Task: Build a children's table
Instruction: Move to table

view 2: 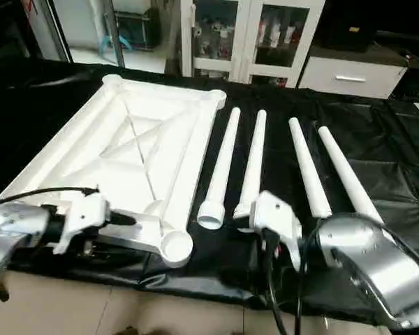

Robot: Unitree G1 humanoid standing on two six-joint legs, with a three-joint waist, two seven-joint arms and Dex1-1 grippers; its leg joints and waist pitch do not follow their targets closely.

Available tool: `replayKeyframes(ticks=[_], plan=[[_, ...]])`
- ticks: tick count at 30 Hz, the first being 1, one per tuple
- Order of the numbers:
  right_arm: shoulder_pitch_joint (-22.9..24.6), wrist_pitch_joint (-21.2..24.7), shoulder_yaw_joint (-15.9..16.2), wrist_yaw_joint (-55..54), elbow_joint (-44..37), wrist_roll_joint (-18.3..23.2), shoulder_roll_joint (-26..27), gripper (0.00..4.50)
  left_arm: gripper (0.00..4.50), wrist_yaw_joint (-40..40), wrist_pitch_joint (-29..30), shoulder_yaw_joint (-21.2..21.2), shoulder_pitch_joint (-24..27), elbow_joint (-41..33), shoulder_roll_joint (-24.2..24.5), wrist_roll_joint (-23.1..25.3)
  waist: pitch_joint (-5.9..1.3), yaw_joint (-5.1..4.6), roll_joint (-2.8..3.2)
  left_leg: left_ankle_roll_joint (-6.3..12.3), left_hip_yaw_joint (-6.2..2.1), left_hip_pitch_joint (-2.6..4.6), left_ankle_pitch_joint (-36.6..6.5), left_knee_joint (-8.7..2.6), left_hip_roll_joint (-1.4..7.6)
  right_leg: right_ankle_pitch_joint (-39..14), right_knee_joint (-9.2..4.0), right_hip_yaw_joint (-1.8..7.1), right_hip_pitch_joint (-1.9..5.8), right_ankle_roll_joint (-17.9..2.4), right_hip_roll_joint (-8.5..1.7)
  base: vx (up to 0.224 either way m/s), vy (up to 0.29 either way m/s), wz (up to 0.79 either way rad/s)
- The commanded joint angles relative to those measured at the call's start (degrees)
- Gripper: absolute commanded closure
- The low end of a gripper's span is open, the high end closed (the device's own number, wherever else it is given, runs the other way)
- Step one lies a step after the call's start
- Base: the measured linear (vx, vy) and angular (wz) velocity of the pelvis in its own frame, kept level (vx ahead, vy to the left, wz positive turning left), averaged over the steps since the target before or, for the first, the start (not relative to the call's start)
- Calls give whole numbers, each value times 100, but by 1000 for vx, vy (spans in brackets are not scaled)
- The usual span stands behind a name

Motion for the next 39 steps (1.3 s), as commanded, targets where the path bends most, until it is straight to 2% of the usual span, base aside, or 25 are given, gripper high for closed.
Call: replayKeyframes(ticks=[1,2,3,5,12,13,14,16,18,20,21,22,26,29,30,32,34,39], plan=[[-18,168,-18,66,-236,170,-89,0,145,64,-201,-48,-152,142,-10,178,-293,16,-2,248,-148,27,-673,-551,438,-386,-413,296,223,-1494,-455,0,0,0],[-7,215,-16,94,-281,231,-101,0,166,84,-268,-72,-213,227,-28,229,-292,14,-3,244,-151,29,-688,-555,449,-424,-413,292,226,-1487,-454,0,0,0],[42,270,-17,84,-389,316,-84,0,168,34,-314,-121,-253,282,-22,253,-293,17,14,221,-147,36,-709,-559,455,-434,-410,290,219,-1472,-453,0,0,0],[49,284,-16,64,-408,323,-73,0,170,9,-331,-128,-254,293,-16,252,-291,12,1,193,-131,35,-732,-559,461,-447,-412,292,213,-1475,-452,0,0,0],[145,296,-3,103,-535,327,-162,0,236,-320,-427,-201,-353,511,9,275,-291,22,32,103,-114,54,-801,-568,465,-395,-404,292,194,-1504,-443,0,0,0],[145,305,-7,108,-541,341,-179,0,236,-349,-446,-213,-368,543,7,289,-290,21,30,101,-115,50,-810,-571,463,-394,-406,292,194,-1507,-442,0,0,0],[144,305,-8,108,-542,342,-180,0,260,-350,-447,-213,-369,545,7,290,-287,24,29,81,-117,49,-851,-576,468,-428,-409,293,200,-1512,-452,0,0,0],[102,329,-8,39,-530,335,-173,0,260,-408,-513,-241,-424,658,26,332,-281,22,21,80,-118,46,-886,-580,468,-507,-418,296,198,-1498,-454,0,0,0],[90,339,18,8,-527,336,-170,0,287,-411,-575,-266,-456,742,33,392,-279,23,4,72,-115,47,-887,-578,466,-548,-425,301,198,-1490,-458,0,0,0],[101,321,36,28,-526,327,-186,0,309,-372,-674,-278,-507,858,-12,474,-287,27,28,75,-118,48,-827,-572,469,-487,-416,300,199,-1493,-463,0,0,0],[102,320,37,30,-526,325,-186,0,309,-363,-692,-278,-518,883,-24,488,-286,20,21,83,-118,42,-811,-573,469,-459,-416,298,201,-1491,-456,0,0,0],[98,314,45,23,-516,302,-178,0,332,-351,-744,-288,-560,978,-71,542,-289,18,23,86,-114,42,-800,-568,466,-424,-413,299,202,-1494,-456,0,0,0],[75,295,61,-13,-491,264,-157,0,354,-366,-751,-347,-576,1056,-97,623,-276,30,42,37,-118,54,-957,-584,476,-594,-430,301,194,-1496,-462,0,0,0],[75,277,57,-55,-472,252,-151,0,379,-376,-784,-421,-536,1088,-68,719,-260,24,37,-31,-122,58,-1146,-600,477,-872,-457,310,187,-1439,-466,0,0,0],[80,264,43,-96,-469,236,-138,0,388,-365,-767,-437,-467,1056,-49,770,-261,22,19,-47,-128,55,-1160,-603,477,-957,-466,315,190,-1397,-471,0,0,0],[75,263,41,-111,-467,232,-128,0,394,-361,-764,-434,-448,1053,-47,784,-265,21,29,-47,-130,56,-1127,-606,482,-920,-461,314,186,-1394,-469,0,0,0],[39,215,40,-176,-416,178,-86,0,409,-273,-717,-404,-386,1044,-34,827,-269,-13,19,-28,-139,19,-999,-604,471,-720,-435,305,208,-1412,-465,0,0,0],[-24,161,58,-274,-328,133,14,0,435,-163,-514,-243,-141,924,44,743,-267,-79,15,19,-140,10,-988,-604,468,-836,-449,304,213,-1420,-468,0,0,0]])
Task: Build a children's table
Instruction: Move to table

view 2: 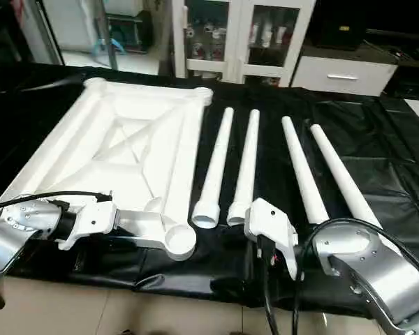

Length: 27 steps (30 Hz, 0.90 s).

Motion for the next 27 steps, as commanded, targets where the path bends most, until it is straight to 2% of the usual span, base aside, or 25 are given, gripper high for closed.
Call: replayKeyframes(ticks=[1,5,9,10,11,12,14,15,16,18,19,21,24,27], plan=[[-71,-64,6,-50,43,-50,31,0,439,246,232,77,240,128,115,80,-249,36,-25,55,-192,-2,-1001,-581,431,-895,-457,295,204,-1414,-463,0,0,0],[-67,-92,22,-87,59,-65,52,0,446,320,345,205,460,-12,231,59,-255,27,-23,116,-186,-7,-905,-580,426,-970,-476,299,207,-1363,-465,0,0,0],[-152,-132,49,-126,137,-118,121,0,449,582,555,493,844,-223,394,35,-248,11,-68,207,-176,-19,-813,-576,421,-1011,-478,295,204,-1364,-457,0,0,0],[-162,-142,49,-130,153,-119,130,0,449,644,618,551,914,-272,405,29,-247,-2,-55,204,-190,-40,-792,-583,428,-1015,-464,290,218,-1366,-466,0,0,0],[-169,-173,59,-150,182,-151,141,0,449,729,641,613,987,-300,409,30,-237,-11,-57,208,-194,-35,-836,-592,427,-1122,-479,284,205,-1341,-457,0,0,0],[-190,-196,75,-173,217,-184,156,0,449,817,652,670,1044,-314,409,47,-227,-17,-52,194,-179,-1,-945,-590,425,-1248,-502,289,173,-1336,-445,0,0,0],[-216,-246,91,-224,287,-248,187,0,449,1063,639,769,1139,-303,392,129,-218,-27,-101,188,-178,-16,-1014,-592,424,-1359,-508,291,177,-1322,-448,0,0,0],[-223,-261,90,-251,312,-268,202,0,449,1172,668,813,1172,-303,375,159,-214,-21,-81,189,-181,-5,-1045,-596,418,-1481,-519,294,167,-1274,-446,0,0,0],[-231,-267,81,-276,344,-270,229,0,449,1292,633,839,1177,-299,344,202,-213,-25,-76,177,-184,-6,-1049,-596,418,-1526,-522,297,167,-1243,-445,0,0,0],[-253,-269,76,-322,383,-286,269,0,449,1388,662,857,1149,-319,289,221,-211,-20,-120,198,-184,-3,-1027,-600,414,-1602,-527,296,161,-1173,-441,0,0,0],[-278,-274,83,-350,426,-305,304,0,449,1448,641,849,1105,-328,236,241,-213,-12,-78,187,-185,11,-1028,-594,411,-1630,-526,299,146,-1176,-447,0,0,0],[-288,-321,111,-409,471,-394,350,0,449,1562,644,839,1050,-372,136,286,-216,-7,-84,171,-180,16,-1004,-597,418,-1581,-536,298,144,-1186,-439,0,0,0],[-293,-333,97,-693,505,-510,472,0,449,1769,454,750,820,-253,-91,412,-235,25,-38,135,-161,41,-905,-592,414,-1234,-515,305,137,-1232,-424,0,0,0],[-318,-264,38,-1123,609,-718,632,0,449,1895,210,645,615,-54,-278,476,-253,55,-62,166,-150,31,-730,-582,399,-993,-498,298,149,-1248,-418,0,0,0]])
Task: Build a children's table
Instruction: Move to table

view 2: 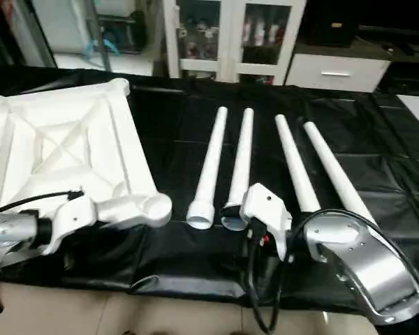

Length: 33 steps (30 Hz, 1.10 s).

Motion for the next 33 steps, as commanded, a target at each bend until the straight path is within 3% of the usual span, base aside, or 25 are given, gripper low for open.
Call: replayKeyframes(ticks=[1,5,8,9,11,12,13,14,17,21,26,27,28,29,30,31,32,33], plan=[[-67,86,-62,-399,112,-193,120,0,449,457,-162,-168,-38,227,-237,108,-242,28,-93,185,-142,14,-763,-512,397,-1020,-490,308,150,-1267,-424,0,0,0],[-147,369,-215,-969,180,-231,525,0,449,677,-255,-197,-230,405,-477,229,-248,76,-65,135,-136,19,-756,-521,396,-1118,-499,307,139,-1206,-421,0,0,0],[-148,558,-309,-1198,139,-137,750,0,449,805,-290,-147,-313,493,-601,259,-262,104,-41,125,-132,14,-674,-515,400,-850,-468,308,144,-1207,-417,0,0,0],[-89,693,-384,-1383,38,-31,937,0,386,689,-225,-86,-331,434,-664,135,-275,106,-13,127,-138,-5,-609,-520,387,-754,-455,301,165,-1198,-421,0,0,0],[-38,742,-408,-1461,-19,3,1006,0,386,582,-214,-64,-324,375,-670,49,-286,106,-8,126,-144,-13,-591,-518,390,-683,-443,291,174,-1189,-420,0,0,0],[10,758,-418,-1504,-53,2,1026,0,381,524,-238,-55,-317,326,-669,-1,-300,119,29,110,-138,2,-558,-507,392,-548,-438,291,164,-1224,-423,0,0,0],[30,767,-423,-1525,-61,-3,1033,0,347,504,-249,-48,-317,305,-672,-26,-309,119,31,108,-137,6,-508,-507,403,-353,-426,282,167,-1283,-418,0,0,0],[46,798,-441,-1626,-9,-80,1051,0,347,469,-230,4,-342,227,-709,-129,-320,118,58,84,-142,-7,-399,-505,397,-116,-397,274,181,-1313,-410,0,0,0],[-24,947,-510,-1799,95,-114,1147,0,326,426,-236,77,-380,190,-749,-207,-322,100,34,80,-139,-20,-354,-497,383,162,-382,267,208,-1370,-409,0,0,0],[-445,1368,-840,-2261,444,-47,1488,0,294,319,29,276,-342,-216,-768,-475,-307,68,32,27,-138,-20,-464,-510,383,-19,-395,268,215,-1440,-423,0,0,0],[-929,1516,-961,-2600,900,-63,1745,0,258,371,281,459,-174,-665,-645,-700,-294,50,54,-106,-125,7,-531,-515,381,-160,-388,265,197,-1428,-399,0,0,0],[-1165,1572,-1032,-2779,1160,-101,1877,0,249,382,411,561,-85,-852,-592,-798,-302,33,8,-114,-119,-5,-459,-513,367,-78,-385,258,204,-1428,-384,0,0,0],[-1379,1628,-1084,-2928,1399,-139,1997,0,249,350,555,657,0,-1029,-543,-939,-311,25,25,-128,-128,-9,-407,-508,366,-17,-354,261,209,-1459,-398,0,0,0],[-1566,1670,-1110,-3020,1617,-159,2093,0,249,301,691,744,82,-1209,-498,-1088,-293,13,-55,-100,-122,-30,-369,-516,359,-108,-358,259,213,-1483,-402,0,0,0],[-1757,1763,-1161,-3146,1852,-199,2180,0,249,276,847,825,165,-1432,-470,-1205,-300,16,-191,-37,-102,-24,-274,-511,366,-166,-353,258,216,-1490,-414,0,0,0],[-1956,1827,-1145,-3211,2128,-274,2195,0,249,272,1031,880,226,-1685,-456,-1303,-291,33,-86,-50,-104,-1,-185,-510,367,-194,-351,253,183,-1498,-407,0,0,0],[-2222,1907,-1111,-3296,2509,-387,2203,0,249,273,1298,943,300,-2033,-444,-1458,-295,21,-220,-29,-76,7,-114,-506,376,-126,-354,247,182,-1479,-389,0,0,0],[-2266,1911,-1101,-3313,2588,-413,2202,0,249,280,1340,951,315,-2096,-451,-1490,-287,45,-139,-115,-82,24,40,-504,367,7,-327,233,153,-1511,-374,0,0,0]])
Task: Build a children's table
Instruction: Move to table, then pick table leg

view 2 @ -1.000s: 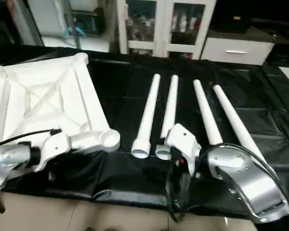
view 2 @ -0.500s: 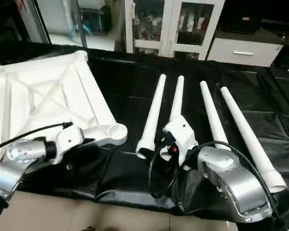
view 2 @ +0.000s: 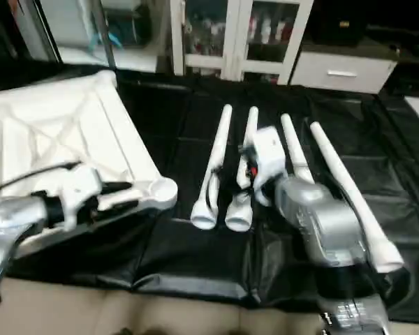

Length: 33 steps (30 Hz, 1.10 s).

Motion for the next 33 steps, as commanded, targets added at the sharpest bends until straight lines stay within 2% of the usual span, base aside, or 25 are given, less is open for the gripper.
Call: replayKeyframes(ticks=[1,2,3,4,5,6,8,9,11,12,13,14,16,19,21,24,27,33], plan=[[-291,137,23,-173,587,-220,-35,0,249,-10,413,114,80,-613,-13,-314,-353,35,94,-81,-98,75,6,-495,337,3,-319,256,193,-1506,-378,0,0,0],[-404,153,62,-205,791,-285,-52,0,249,29,530,120,112,-773,-45,-388,-365,12,161,-211,-91,98,77,-480,323,327,-288,239,169,-1537,-340,0,0,0],[-596,229,135,-216,1120,-359,-77,0,249,58,706,90,158,-1015,-76,-510,-351,41,145,-292,-69,104,-10,-488,312,426,-300,236,178,-1529,-315,0,0,0],[-813,329,113,-255,1447,-372,-67,0,249,40,888,5,169,-1230,-77,-624,-369,57,219,-397,-71,119,-42,-476,290,590,-286,228,185,-1535,-300,0,0,0],[-971,335,51,-311,1697,-371,-37,0,249,-3,920,-111,131,-1274,-79,-615,-361,70,186,-400,-75,89,-42,-481,285,654,-281,239,214,-1544,-301,0,0,0],[-1051,342,34,-360,1855,-398,-26,0,249,-20,928,-208,121,-1284,-81,-571,-360,102,127,-329,-60,61,-21,-467,278,787,-283,259,253,-1559,-321,0,0,0],[-1104,429,25,-412,1923,-419,-21,0,249,-48,977,-271,117,-1314,-66,-563,-368,148,152,-253,-75,32,111,-457,279,858,-264,274,292,-1550,-354,0,0,0],[-1223,656,-16,-488,2069,-421,-6,0,249,-172,1037,-395,41,-1392,15,-522,-377,150,88,-185,-73,25,252,-454,288,891,-267,270,305,-1521,-351,0,0,0],[-1243,737,-26,-491,2119,-418,-12,0,249,-213,1053,-447,10,-1419,26,-520,-370,154,114,-161,-74,24,251,-452,291,774,-261,267,292,-1522,-349,0,0,0],[-1237,869,-159,-598,2267,-413,30,0,249,-236,1143,-528,-19,-1533,30,-543,-368,148,75,-163,-68,26,227,-456,298,716,-268,271,296,-1516,-351,0,0,0],[-1239,884,-178,-609,2293,-413,34,0,249,-233,1165,-540,-21,-1559,32,-547,-362,155,90,-179,-74,28,151,-461,306,548,-268,273,288,-1514,-364,0,0,0],[-1249,922,-232,-637,2368,-414,43,0,249,-221,1231,-571,-25,-1635,43,-561,-357,145,59,-183,-62,30,111,-462,308,478,-281,275,283,-1510,-361,0,0,0],[-1180,1118,-377,-675,2410,-339,94,0,249,-144,1365,-632,-32,-1815,47,-609,-349,141,114,-237,-65,31,30,-460,311,338,-281,280,273,-1475,-361,0,0,0],[-1021,1275,-419,-669,2340,-261,118,0,249,-8,1326,-641,-41,-1828,-78,-600,-349,132,107,-257,-65,23,-1,-456,302,361,-283,281,277,-1455,-345,0,0,0],[-951,1391,-567,-679,2360,-145,181,34,247,-7,1378,-670,-56,-1844,-87,-606,-348,131,100,-272,-66,16,-125,-458,300,199,-296,290,278,-1427,-351,0,0,0],[-943,1437,-670,-679,2385,-95,214,39,247,-9,1418,-692,-67,-1870,-88,-610,-346,129,112,-301,-67,19,-178,-460,300,109,-299,289,258,-1405,-343,0,0,0],[-915,1512,-804,-718,2368,-94,237,78,247,-41,1502,-739,-99,-1936,-52,-631,-344,123,111,-358,-67,27,-327,-465,303,-104,-314,287,251,-1370,-344,0,0,0],[-871,1588,-946,-766,2286,-70,274,128,247,-63,1582,-721,-107,-2019,12,-669,-356,117,109,-353,-67,22,-181,-457,291,73,-293,278,250,-1368,-326,0,0,0]])
